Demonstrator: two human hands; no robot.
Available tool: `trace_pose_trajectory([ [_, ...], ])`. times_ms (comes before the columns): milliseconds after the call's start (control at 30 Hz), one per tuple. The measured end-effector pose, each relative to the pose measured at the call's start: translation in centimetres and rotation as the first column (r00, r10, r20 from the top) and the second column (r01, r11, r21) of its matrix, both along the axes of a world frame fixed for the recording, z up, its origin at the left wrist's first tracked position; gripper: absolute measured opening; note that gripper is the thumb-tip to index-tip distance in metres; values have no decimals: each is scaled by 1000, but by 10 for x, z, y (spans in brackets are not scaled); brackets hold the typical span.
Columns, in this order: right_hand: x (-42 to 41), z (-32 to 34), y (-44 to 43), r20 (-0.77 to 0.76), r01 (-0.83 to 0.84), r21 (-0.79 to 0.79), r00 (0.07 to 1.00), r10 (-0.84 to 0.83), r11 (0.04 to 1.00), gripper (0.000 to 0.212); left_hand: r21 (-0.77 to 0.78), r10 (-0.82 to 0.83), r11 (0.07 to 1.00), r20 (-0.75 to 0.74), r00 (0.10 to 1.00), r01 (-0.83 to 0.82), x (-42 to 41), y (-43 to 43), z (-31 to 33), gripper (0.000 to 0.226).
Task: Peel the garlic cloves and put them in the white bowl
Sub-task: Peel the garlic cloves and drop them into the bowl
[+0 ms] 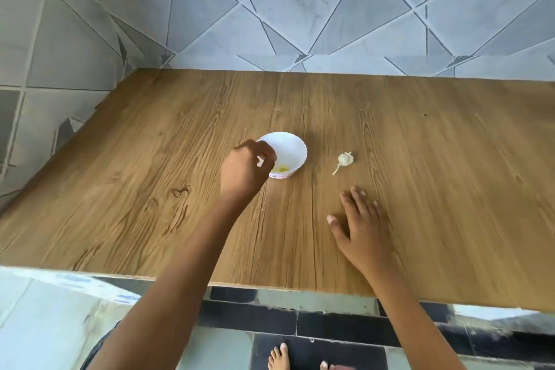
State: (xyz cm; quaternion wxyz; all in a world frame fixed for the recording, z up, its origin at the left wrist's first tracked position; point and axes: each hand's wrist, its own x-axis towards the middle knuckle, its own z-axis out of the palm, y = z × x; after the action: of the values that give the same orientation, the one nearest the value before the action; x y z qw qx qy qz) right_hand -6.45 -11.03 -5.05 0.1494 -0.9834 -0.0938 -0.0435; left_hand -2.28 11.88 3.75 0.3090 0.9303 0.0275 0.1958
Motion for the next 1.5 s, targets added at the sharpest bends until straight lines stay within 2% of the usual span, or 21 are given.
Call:
trace_pose_trajectory([
  [100,-1,0,1,-30,8,-4,1000,-8,1000,95,216,-9,974,-256,967,66,41,-10,3,19],
  [200,0,2,1,-34,6,-2,999,-7,1000,93,456,57,867,-491,869,201,62,-21,0,23],
  [300,-2,3,0,-27,-16,3,1000,16,1000,91,479,71,843,-550,832,244,69,-24,0,21],
  [400,-1,7,-4,-50,-32,139,998,40,990,79,481,61,855,-462,885,192,65,-28,9,22],
  [500,4,16,-15,-27,11,383,1000,-1,924,55,309,-86,933,-313,946,187,57,-49,23,21],
  [567,16,21,-24,21,55,492,997,-75,869,44,168,-228,946,-260,938,276,54,-76,25,21],
  [633,33,27,-33,-10,105,576,993,-121,810,37,126,-290,935,-265,920,331,58,-103,17,21],
  [733,59,35,-48,-146,187,660,982,-119,727,30,224,-219,926,-337,916,304,72,-129,-7,28],
  [800,72,38,-54,-207,221,682,973,-106,697,28,209,-182,938,-378,908,276,79,-136,-20,31],
  [967,87,37,-55,-306,266,743,951,-42,614,27,-84,-178,984,-387,905,157,85,-139,-27,26],
  [1033,91,38,-52,-375,331,804,927,-12,494,25,-266,-195,959,-385,902,93,81,-139,-25,28],
  [1100,94,41,-47,-439,410,858,898,29,309,19,-463,-261,884,-377,888,63,73,-139,-23,31],
  [1167,96,45,-43,-468,455,878,881,65,147,15,-571,-321,819,-363,874,64,65,-138,-24,31],
  [1200,96,46,-43,-467,459,882,882,67,109,16,-599,-342,798,-357,869,69,62,-137,-24,31],
  [1300,96,45,-46,-447,440,893,891,77,94,17,-676,-395,733,-335,855,73,55,-134,-21,27],
  [1500,93,45,-44,-374,351,913,923,85,209,14,-718,-406,694,-323,855,59,50,-124,-22,14],
])
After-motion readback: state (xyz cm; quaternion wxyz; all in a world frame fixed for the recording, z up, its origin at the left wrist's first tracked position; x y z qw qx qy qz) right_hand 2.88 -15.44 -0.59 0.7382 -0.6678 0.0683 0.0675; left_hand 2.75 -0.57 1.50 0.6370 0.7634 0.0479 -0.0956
